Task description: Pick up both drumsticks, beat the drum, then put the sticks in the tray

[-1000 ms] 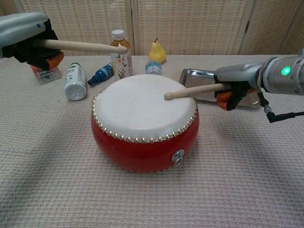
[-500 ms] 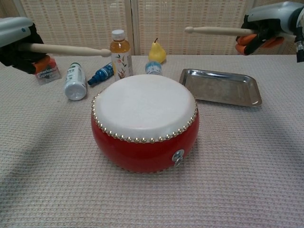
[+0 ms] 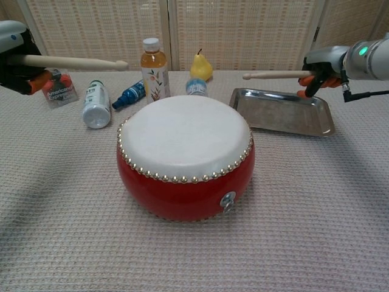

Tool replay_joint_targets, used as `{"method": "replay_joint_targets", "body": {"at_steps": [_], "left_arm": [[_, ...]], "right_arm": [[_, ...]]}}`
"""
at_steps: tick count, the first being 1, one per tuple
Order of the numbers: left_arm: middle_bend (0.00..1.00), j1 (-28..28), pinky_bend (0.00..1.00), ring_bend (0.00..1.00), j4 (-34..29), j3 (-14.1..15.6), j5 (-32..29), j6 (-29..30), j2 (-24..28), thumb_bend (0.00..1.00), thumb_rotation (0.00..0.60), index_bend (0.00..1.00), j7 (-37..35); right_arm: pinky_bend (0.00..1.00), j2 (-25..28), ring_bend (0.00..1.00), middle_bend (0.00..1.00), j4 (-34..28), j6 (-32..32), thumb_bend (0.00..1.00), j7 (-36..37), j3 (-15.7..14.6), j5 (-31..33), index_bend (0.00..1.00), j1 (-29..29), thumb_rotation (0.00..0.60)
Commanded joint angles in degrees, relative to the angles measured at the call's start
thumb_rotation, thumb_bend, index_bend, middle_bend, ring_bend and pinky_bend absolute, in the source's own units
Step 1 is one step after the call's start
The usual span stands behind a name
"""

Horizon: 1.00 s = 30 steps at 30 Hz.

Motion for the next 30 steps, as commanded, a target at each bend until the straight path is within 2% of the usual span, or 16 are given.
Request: {"method": "replay_joint_targets", "body": {"at_steps": [1, 7, 12, 16, 19, 25, 27, 30], "left_arm": [[1.0, 0.18, 1.0, 1.0, -0.12, -0.02, 0.0, -0.1, 0.26, 0.85, 0.6, 1.0, -0.25], [1.0, 0.74, 1.0, 1.0, -0.4, -0.09, 0.02, -0.04, 0.88, 0.85, 0.6, 1.0, -0.87], [1.0, 0.94, 1.0, 1.0, -0.18, -0.3, -0.36, -0.37, 1.21, 0.85, 0.6, 1.0, -1.28], [1.0, 1.07, 1.0, 1.0, -0.14, -0.32, -0.22, -0.41, 1.19, 0.85, 0.6, 1.0, -1.45], [1.0, 1.14, 1.0, 1.0, 0.02, -0.31, -0.14, -0.45, 1.15, 0.85, 0.6, 1.0, -1.48], [1.0, 1.17, 1.0, 1.0, 0.08, -0.58, -0.02, -0.48, 1.18, 0.85, 0.6, 1.0, -1.62], [1.0, 1.12, 1.0, 1.0, -0.1, -0.65, 0.16, -0.53, 1.23, 0.85, 0.6, 1.0, -1.61], [1.0, 0.88, 1.0, 1.0, -0.46, -0.66, 0.34, -1.08, 1.21, 0.85, 0.6, 1.0, -1.71]], "right_arm": [[0.85, -4.86, 0.87, 0.95, 6.8, -3.07, 0.34, -1.89, -1.41, 2.85, 0.94, 1.83, 0.6], [0.7, -9.6, 0.69, 0.78, 15.44, -5.76, 0.29, -2.38, -0.77, 5.01, 0.71, 2.66, 0.6], [0.49, -12.87, 0.45, 0.57, 21.27, -7.75, 0.22, -2.22, 0.04, 4.84, 0.39, 2.65, 0.6], [0.41, -15.09, 0.29, 0.41, 25.71, -9.4, 0.17, -1.89, 0.98, 4.83, 0.22, 2.49, 0.6], [0.39, -16.45, 0.22, 0.34, 28.74, -10.3, 0.16, -1.53, 1.96, 4.38, 0.16, 2.51, 0.6], [0.37, -16.7, 0.17, 0.31, 30.52, -10.47, 0.16, -0.15, 4.2, 1.55, 0.14, 2.37, 0.6], [0.37, -15.24, 0.17, 0.31, 28.45, -10.08, 0.16, 1.22, 5.35, -0.12, 0.14, 1.99, 0.6], [0.37, -10.32, 0.17, 0.31, 20.89, -9.11, 0.16, 4.13, 7.27, -3.57, 0.15, 0.7, 0.6]]}}
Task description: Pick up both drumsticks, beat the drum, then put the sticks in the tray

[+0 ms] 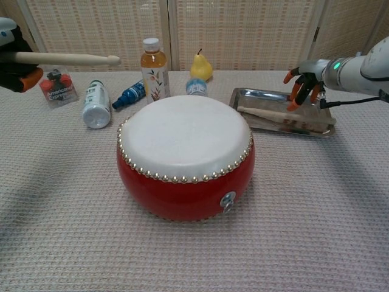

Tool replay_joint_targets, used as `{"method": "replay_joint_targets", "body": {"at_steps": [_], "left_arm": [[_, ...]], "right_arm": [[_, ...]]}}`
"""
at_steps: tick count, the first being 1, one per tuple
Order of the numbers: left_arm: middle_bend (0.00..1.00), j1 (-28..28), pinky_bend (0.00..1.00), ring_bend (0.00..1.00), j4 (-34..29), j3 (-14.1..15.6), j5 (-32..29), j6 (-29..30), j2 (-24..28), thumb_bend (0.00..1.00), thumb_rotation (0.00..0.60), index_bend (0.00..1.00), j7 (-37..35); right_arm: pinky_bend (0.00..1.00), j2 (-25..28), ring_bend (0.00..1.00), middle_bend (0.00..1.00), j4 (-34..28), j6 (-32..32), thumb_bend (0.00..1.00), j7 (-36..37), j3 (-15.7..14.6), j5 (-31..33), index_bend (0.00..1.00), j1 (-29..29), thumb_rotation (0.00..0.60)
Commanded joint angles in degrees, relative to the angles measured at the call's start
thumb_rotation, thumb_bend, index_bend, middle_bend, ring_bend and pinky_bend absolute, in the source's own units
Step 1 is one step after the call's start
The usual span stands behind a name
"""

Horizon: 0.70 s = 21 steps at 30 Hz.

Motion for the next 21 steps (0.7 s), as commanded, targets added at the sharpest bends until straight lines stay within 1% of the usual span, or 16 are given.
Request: {"method": "replay_joint_targets", "body": {"at_steps": [1, 2, 4, 7, 11, 12, 14, 15, 17, 19, 21], "left_arm": [[1.0, -0.32, 1.0, 1.0, -0.2, 0.0, 0.14, -0.57, -0.09, 0.85, 0.6, 1.0, 0.06], [1.0, -0.56, 1.0, 1.0, -0.16, 0.06, 0.26, -0.81, -0.28, 0.85, 0.6, 1.0, 0.47], [1.0, -1.03, 1.0, 1.0, -0.03, 0.19, 0.52, -1.15, -0.84, 0.85, 0.6, 1.0, 1.31], [1.0, -2.14, 1.0, 1.0, 0.13, 0.46, 0.45, -2.13, -2.15, 0.85, 0.6, 1.0, 3.44], [1.0, -3.77, 1.0, 1.0, 0.33, 0.37, -0.42, -3.18, -4.02, 0.82, 0.6, 1.0, 6.67], [1.0, -4.16, 1.0, 1.0, 0.34, 0.24, -0.76, -3.36, -4.45, 0.81, 0.6, 1.0, 7.39], [1.0, -4.3, 1.0, 1.0, 0.33, 0.18, -0.9, -3.42, -4.6, 0.8, 0.6, 1.0, 7.63], [1.0, -4.6, 1.0, 1.0, 0.29, 0.03, -1.35, -3.52, -4.92, 0.79, 0.6, 1.0, 8.26], [1.0, -6.54, 1.0, 1.0, -0.06, -0.71, -3.39, -4.79, -6.17, 0.77, 0.6, 1.0, 11.61], [1.0, -7.71, 1.0, 1.0, -0.6, -1.43, -5.19, -4.75, -7.2, 0.73, 0.6, 0.99, 14.01], [1.0, -8.62, 1.0, 1.0, -0.98, -1.91, -6.45, -4.59, -8.04, 0.7, 0.6, 0.98, 15.79]], "right_arm": [[0.37, 6.71, 0.17, 0.31, -10.28, 1.8, 0.16, 3.87, 2.7, -4.79, 0.15, -1.92, 0.6], [0.37, 9.91, 0.17, 0.31, -15.62, 3.22, 0.16, 5.26, 3.6, -6.82, 0.16, -3.03, 0.6], [0.37, 15.04, 0.17, 0.31, -24.21, 5.46, 0.16, 7.04, 4.78, -9.72, 0.19, -4.93, 0.6], [0.37, 25.24, 0.18, 0.31, -41.04, 9.75, 0.16, 9.81, 6.98, -14.94, 0.22, -8.92, 0.6], [0.37, 35.33, 0.18, 0.31, -56.92, 13.24, 0.16, 11.98, 8.59, -18.99, 0.26, -12.9, 0.6], [0.37, 37.08, 0.18, 0.31, -59.66, 13.71, 0.16, 12.53, 8.87, -19.44, 0.26, -13.59, 0.6], [0.37, 37.64, 0.18, 0.31, -60.59, 13.87, 0.16, 12.71, 8.98, -19.63, 0.27, -13.81, 0.6], [0.37, 39.01, 0.19, 0.31, -62.74, 14.19, 0.16, 13.11, 9.1, -20.07, 0.28, -14.31, 0.6], [0.37, 44.14, 0.19, 0.31, -71.59, 14.64, 0.16, 12.87, 9.08, -22.19, 0.28, -15.76, 0.6], [0.36, 46.47, 0.19, 0.31, -75.68, 15.2, 0.16, 12.68, 8.74, -22.15, 0.29, -15.97, 0.6], [0.36, 47.35, 0.19, 0.31, -77.98, 15.67, 0.16, 12.61, 8.35, -21.75, 0.31, -15.77, 0.6]]}}
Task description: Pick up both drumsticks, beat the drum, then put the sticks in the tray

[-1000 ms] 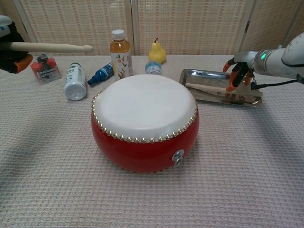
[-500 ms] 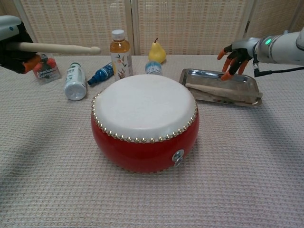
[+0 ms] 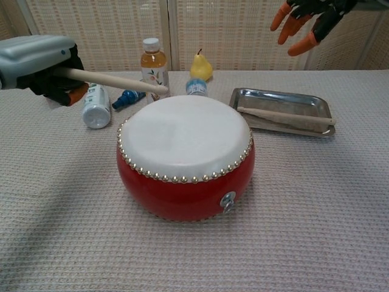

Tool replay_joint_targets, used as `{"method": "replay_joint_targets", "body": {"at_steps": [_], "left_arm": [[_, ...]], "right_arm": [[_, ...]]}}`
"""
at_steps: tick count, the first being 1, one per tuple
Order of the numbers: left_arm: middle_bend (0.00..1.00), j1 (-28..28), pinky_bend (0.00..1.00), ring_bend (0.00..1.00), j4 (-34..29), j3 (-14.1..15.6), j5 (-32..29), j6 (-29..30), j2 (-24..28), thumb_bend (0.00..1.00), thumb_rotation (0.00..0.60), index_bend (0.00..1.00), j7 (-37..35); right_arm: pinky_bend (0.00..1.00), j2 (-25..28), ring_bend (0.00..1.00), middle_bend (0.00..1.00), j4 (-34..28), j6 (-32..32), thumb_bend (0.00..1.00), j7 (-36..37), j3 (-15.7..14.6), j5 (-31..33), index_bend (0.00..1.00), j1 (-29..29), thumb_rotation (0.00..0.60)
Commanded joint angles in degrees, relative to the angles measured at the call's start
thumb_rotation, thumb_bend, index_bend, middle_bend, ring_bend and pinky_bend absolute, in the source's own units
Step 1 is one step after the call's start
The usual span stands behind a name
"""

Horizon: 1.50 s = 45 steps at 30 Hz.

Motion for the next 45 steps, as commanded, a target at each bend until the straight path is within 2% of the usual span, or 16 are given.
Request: {"method": "replay_joint_targets", "body": {"at_steps": [1, 10, 19, 29, 45], "left_arm": [[1.0, -3.28, 1.0, 1.0, -1.18, -1.56, -4.27, -0.35, -2.65, 0.69, 0.6, 0.97, 6.41], [1.0, -7.1, 1.0, 0.98, -1.99, -3.44, -10.29, 2.22, -6.0, 0.63, 0.6, 0.94, 14.21], [1.0, -10.3, 1.0, 0.98, -2.92, -5.3, -16.62, 5.66, -8.86, 0.61, 0.6, 0.92, 19.63], [1.0, -13.17, 1.0, 0.98, -3.75, -5.36, -19.31, 8.41, -10.98, 0.61, 0.6, 0.92, 23.64], [1.0, -16.11, 1.0, 0.97, -3.16, -6.09, -23.43, 10.94, -12.85, 0.61, 0.6, 0.9, 26.08]], "right_arm": [[0.36, 5.42, 0.19, 0.31, -9.96, 3.04, 0.16, 1.17, 0.2, -1.98, 0.33, -2.12, 0.6], [0.36, 2.14, 0.2, 0.32, -15.39, 6.78, 0.15, -3.06, -3.5, 3.31, 0.36, 2.94, 0.6], [0.37, -9.18, 0.22, 0.33, -15.1, 16.89, 0.14, -12.24, -5.95, 11.11, 0.4, 11.43, 0.6], [0.37, -19.04, 0.22, 0.33, -10.96, 24.8, 0.14, -18.29, -5.17, 17.5, 0.41, 17.24, 0.6], [0.46, -27.04, 0.33, 0.41, -7.15, 30.9, 0.15, -22.46, -3.57, 19.19, 0.51, 19.47, 0.6]]}}
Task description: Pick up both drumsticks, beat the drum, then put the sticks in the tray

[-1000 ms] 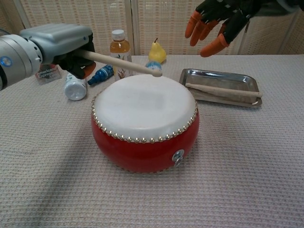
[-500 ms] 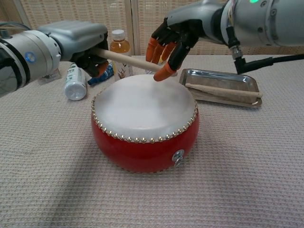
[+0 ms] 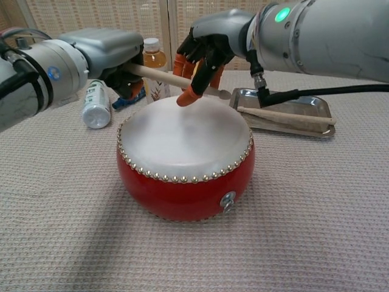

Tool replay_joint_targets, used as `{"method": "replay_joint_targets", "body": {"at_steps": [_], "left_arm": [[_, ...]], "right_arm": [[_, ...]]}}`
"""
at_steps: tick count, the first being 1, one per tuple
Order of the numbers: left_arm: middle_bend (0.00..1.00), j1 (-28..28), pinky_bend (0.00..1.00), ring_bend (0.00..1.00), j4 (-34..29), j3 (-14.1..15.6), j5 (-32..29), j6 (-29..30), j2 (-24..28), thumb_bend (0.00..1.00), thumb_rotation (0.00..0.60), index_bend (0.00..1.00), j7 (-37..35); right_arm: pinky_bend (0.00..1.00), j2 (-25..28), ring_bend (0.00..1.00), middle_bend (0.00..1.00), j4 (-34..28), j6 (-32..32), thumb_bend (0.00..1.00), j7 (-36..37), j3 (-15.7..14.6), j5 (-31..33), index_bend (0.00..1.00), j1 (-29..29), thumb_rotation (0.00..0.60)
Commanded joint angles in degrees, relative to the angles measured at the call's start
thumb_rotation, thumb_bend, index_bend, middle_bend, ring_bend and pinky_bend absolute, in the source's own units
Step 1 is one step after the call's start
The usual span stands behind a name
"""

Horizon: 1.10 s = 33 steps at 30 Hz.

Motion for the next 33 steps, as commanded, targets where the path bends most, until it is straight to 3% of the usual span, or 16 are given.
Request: {"method": "replay_joint_targets", "body": {"at_steps": [1, 8, 19, 33], "left_arm": [[1.0, -0.43, 1.0, 0.97, -0.23, -0.11, -0.28, 0.48, -0.15, 0.61, 0.6, 0.9, 0.32], [1.0, -1.45, 1.0, 0.97, -0.86, -0.05, -0.31, 1.97, -0.86, 0.61, 0.6, 0.89, 1.05], [0.99, -2.71, 1.0, 0.9, -0.46, 0.46, -0.56, 3.65, -2.12, 0.61, 0.6, 0.81, 2.62], [0.78, -2.9, 1.0, 0.75, -0.37, 1.38, -0.18, 5.24, -2.29, 0.53, 0.6, 0.58, 3.46]], "right_arm": [[0.47, -1.0, 0.33, 0.41, 0.79, 0.58, 0.16, -0.72, 0.05, 0.04, 0.51, 0.14, 0.6], [0.53, -3.85, 0.38, 0.45, 2.99, 1.69, 0.27, -1.34, 0.75, -0.73, 0.55, 0.01, 0.6], [0.8, -7.26, 0.63, 0.59, 4.13, 4.32, 0.48, -0.21, 2.73, -3.38, 0.69, -1.6, 0.6], [0.92, -8.54, 0.73, 0.67, 4.9, 3.64, 0.65, 0.68, 3.25, -6.37, 0.81, -4.21, 0.6]]}}
